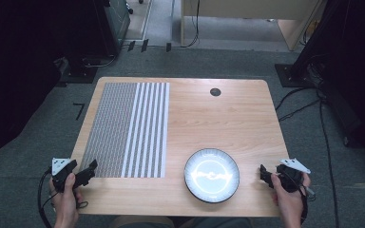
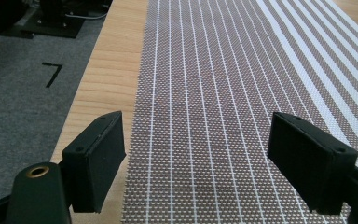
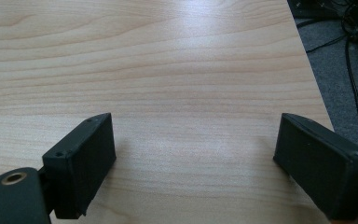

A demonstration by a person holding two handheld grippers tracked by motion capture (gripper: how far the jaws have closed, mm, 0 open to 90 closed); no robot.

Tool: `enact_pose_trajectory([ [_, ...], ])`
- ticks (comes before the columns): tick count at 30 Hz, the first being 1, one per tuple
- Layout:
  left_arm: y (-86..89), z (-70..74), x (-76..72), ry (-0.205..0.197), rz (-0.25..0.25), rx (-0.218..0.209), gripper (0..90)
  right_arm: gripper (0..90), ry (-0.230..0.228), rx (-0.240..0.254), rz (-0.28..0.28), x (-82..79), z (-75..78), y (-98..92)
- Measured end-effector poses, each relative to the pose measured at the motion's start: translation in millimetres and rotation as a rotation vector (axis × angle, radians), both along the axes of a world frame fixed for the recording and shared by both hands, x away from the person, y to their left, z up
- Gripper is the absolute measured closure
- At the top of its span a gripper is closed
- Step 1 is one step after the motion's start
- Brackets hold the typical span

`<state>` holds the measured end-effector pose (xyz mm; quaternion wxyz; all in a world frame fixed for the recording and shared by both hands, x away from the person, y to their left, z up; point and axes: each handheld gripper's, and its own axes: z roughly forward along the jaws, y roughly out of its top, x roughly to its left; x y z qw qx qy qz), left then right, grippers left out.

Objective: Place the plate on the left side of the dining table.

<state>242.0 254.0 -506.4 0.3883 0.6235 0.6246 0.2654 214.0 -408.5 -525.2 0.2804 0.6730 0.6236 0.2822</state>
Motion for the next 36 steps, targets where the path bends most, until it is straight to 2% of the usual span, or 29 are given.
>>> enact_pose_trajectory([
  [2, -0.2, 0.9, 0.0, -0.001, 0.016, 0.003, 18.9, 11.8, 0.0, 0.0, -0.007, 0.0, 0.0, 0.3],
  [11, -1.6, 5.9, -0.2, -0.011, 0.032, -0.008, 16.8, 14.3, -0.014, 0.014, -0.04, -2.0, 1.2, -1.0],
  [16, -7.1, 8.7, 1.6, -0.015, 0.011, -0.002, 15.3, 14.4, -0.047, 0.02, -0.037, -5.0, 9.0, 4.0],
  [21, -16.7, 11.4, 1.6, -0.016, -0.026, -0.018, 15.2, 14.5, -0.064, 0.02, -0.03, -6.2, 13.3, 8.4],
  [24, -26.7, 12.7, 1.0, -0.015, -0.024, 0.018, 15.2, 14.6, -0.078, 0.02, -0.028, -7.4, 17.4, 11.3],
  [25, -26.7, 12.7, 1.0, -0.015, -0.024, 0.018, 15.3, 14.6, -0.078, 0.02, -0.028, -7.4, 17.4, 11.3],
  [26, -29.3, 13.5, 0.8, -0.016, -0.02, 0.021, 15.3, 14.7, -0.084, 0.052, -0.025, -8.1, 20.1, 12.4],
  [27, -31.1, 14.1, 0.6, -0.018, -0.023, 0.024, 15.3, 14.7, -0.084, 0.052, -0.025, -8.1, 20.1, 12.4],
  [28, -34.8, 14.5, 0.2, -0.023, -0.021, 0.026, 15.2, 14.7, -0.094, 0.106, -0.021, -9.2, 24.0, 13.5],
  [36, -44.0, 12.7, 0.0, -0.02, -0.046, 0.027, 15.2, 14.9, -0.122, 0.116, -0.014, -12.2, 34.6, 23.5],
])
